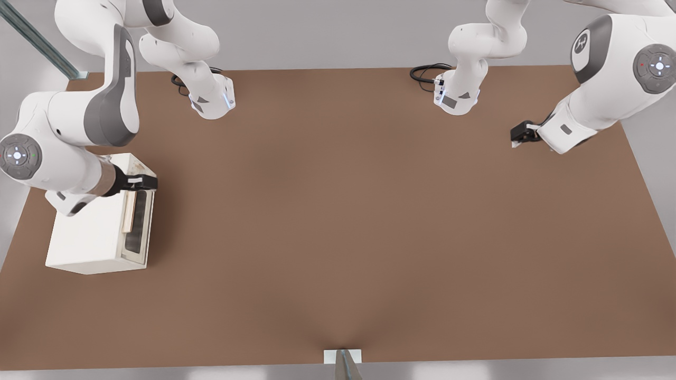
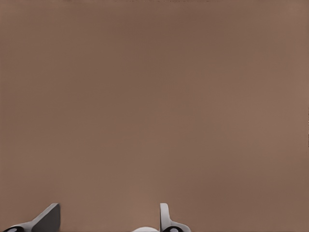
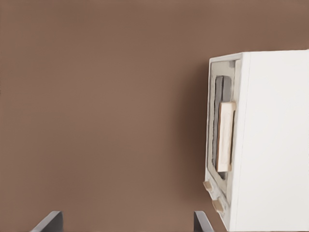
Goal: Keep left arm still and open the oven door with right arm
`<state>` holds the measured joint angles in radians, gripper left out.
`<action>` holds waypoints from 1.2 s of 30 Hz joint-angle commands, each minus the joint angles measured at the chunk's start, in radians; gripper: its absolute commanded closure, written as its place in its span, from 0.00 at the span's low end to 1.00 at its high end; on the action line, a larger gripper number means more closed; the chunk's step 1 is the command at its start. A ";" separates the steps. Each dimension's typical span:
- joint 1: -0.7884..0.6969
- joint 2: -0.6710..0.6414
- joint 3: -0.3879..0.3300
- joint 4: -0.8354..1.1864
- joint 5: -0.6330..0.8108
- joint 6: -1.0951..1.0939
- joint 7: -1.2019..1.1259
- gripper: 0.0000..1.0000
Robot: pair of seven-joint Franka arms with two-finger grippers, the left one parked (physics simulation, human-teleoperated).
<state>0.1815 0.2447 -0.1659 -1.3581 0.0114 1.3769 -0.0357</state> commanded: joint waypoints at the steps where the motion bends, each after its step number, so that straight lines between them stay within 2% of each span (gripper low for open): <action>1: -0.001 0.001 -0.003 0.000 -0.001 0.108 -0.023 0.00; 3: -0.001 0.033 0.000 -0.052 -0.057 0.117 -0.021 0.00; 4: 0.003 0.103 0.002 -0.012 -0.061 0.105 -0.020 0.78; 5: 0.007 0.165 0.003 0.023 -0.128 0.114 -0.093 0.79; 6: 0.070 0.318 -0.009 0.158 -0.310 0.127 -0.126 0.79; 7: 0.157 0.410 -0.064 0.204 -0.459 0.082 0.072 0.79; 9: 0.251 0.492 -0.152 0.286 -0.527 -0.050 0.181 0.79; 11: 0.266 0.585 -0.165 0.267 -0.663 -0.048 0.220 0.79; 16: 0.268 0.555 -0.153 0.208 -0.761 -0.079 0.181 0.79; 20: 0.217 0.571 -0.152 0.157 -0.760 0.051 0.195 0.79; 28: 0.216 0.625 -0.159 0.157 -0.746 0.097 0.220 0.79; 29: 0.225 0.607 -0.158 0.125 -0.746 0.090 0.224 0.79; 32: 0.239 0.444 -0.153 -0.082 -0.755 0.131 0.315 0.79; 36: 0.268 0.404 -0.153 -0.147 -0.755 0.119 0.327 0.79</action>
<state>0.4450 0.6556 -0.3186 -1.4967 -0.7427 1.4822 0.1649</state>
